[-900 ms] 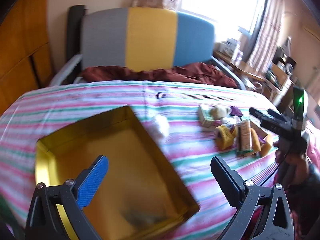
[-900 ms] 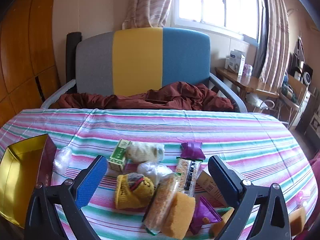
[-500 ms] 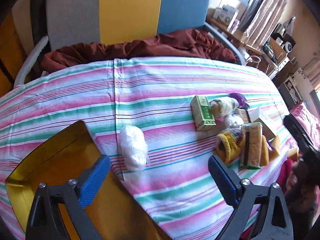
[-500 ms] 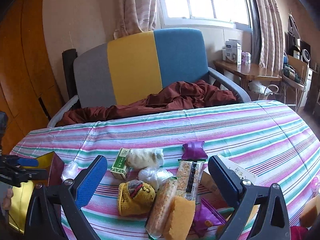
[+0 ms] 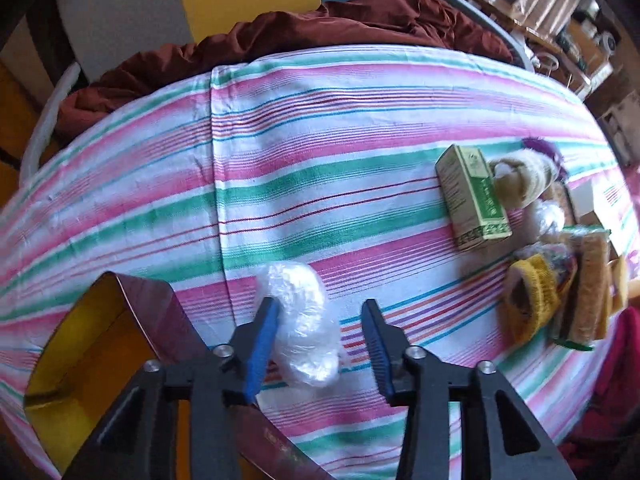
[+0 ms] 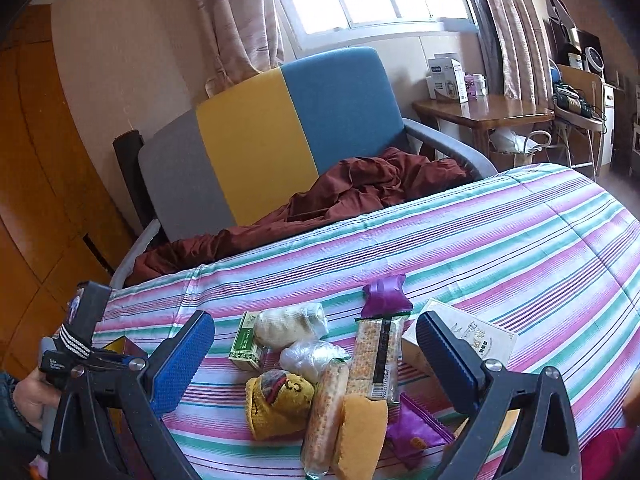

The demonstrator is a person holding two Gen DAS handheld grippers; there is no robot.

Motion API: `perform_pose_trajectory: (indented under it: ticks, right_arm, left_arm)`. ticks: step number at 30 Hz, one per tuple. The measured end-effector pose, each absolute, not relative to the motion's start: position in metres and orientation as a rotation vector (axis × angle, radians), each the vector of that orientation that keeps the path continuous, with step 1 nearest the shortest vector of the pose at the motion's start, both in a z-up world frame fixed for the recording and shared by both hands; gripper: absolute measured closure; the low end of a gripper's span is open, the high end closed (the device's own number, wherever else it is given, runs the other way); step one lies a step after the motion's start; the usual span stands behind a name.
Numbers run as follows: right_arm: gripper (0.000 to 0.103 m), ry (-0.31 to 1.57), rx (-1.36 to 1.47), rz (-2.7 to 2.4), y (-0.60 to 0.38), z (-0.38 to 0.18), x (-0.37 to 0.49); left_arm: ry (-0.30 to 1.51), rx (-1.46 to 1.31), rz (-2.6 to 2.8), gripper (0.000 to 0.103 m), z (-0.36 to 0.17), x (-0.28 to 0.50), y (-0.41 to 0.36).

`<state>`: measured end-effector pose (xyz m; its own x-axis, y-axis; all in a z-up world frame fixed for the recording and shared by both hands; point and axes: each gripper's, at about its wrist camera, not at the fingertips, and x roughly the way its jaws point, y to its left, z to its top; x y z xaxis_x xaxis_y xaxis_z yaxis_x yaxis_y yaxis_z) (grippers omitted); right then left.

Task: Organize objects
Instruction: 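Grasp the clear plastic bag with the left gripper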

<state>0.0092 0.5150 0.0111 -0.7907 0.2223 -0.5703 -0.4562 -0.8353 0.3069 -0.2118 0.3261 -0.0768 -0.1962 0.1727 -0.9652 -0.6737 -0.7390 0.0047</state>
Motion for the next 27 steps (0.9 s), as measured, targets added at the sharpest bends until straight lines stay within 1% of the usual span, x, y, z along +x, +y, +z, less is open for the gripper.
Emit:
perform_pose_trajectory:
  ticks: [2,3,5,6,7,10,12,17,19,21,24,26,27]
  right_arm:
    - [0.000,0.637,-0.732,2.571,0.521,0.011,0.012]
    - [0.000,0.661,-0.719,2.561,0.525,0.011,0.014]
    - [0.001,0.718,-0.698,2.526,0.536,0.010,0.020]
    - [0.002,0.750,-0.698,2.506,0.542,0.008,0.022]
    - [0.006,0.793,-0.703,2.479,0.550,0.005,0.025]
    - [0.013,0.942,-0.752,2.425,0.568,-0.008,0.027]
    - [0.015,1.011,-0.786,2.397,0.574,-0.016,0.026]
    - [0.016,1.023,-0.830,2.366,0.574,-0.024,0.024]
    - [0.016,1.011,-0.843,2.368,0.571,-0.025,0.024]
    - [0.016,1.010,-0.858,2.371,0.569,-0.026,0.023]
    - [0.016,1.014,-0.871,2.381,0.568,-0.026,0.020]
    - [0.016,1.027,-0.874,2.385,0.569,-0.027,0.019]
    - [0.016,1.036,-0.878,2.383,0.569,-0.027,0.019]
  left_arm:
    - [0.603,-1.485,2.004,0.073,-0.075,-0.209,0.325]
    - [0.588,-1.468,2.019,0.079,-0.072,-0.207,0.322]
    - [0.554,-1.427,2.046,0.084,-0.065,-0.200,0.316]
    - [0.545,-1.398,2.054,0.091,-0.062,-0.194,0.314]
    - [0.543,-1.359,2.061,0.096,-0.057,-0.185,0.313]
    - [0.529,-1.273,2.055,0.097,-0.044,-0.155,0.310]
    - [0.493,-1.236,2.020,0.098,-0.039,-0.133,0.312]
    - [0.448,-1.185,1.935,0.097,-0.034,-0.091,0.326]
    - [0.438,-1.192,1.958,0.097,-0.026,-0.101,0.322]
    - [0.428,-1.213,2.002,0.096,-0.019,-0.131,0.313]
    - [0.441,-1.290,2.031,0.091,-0.020,-0.175,0.302]
    - [0.467,-1.334,2.049,0.081,-0.024,-0.191,0.297]
    - [0.469,-1.364,2.053,0.072,-0.027,-0.198,0.294]
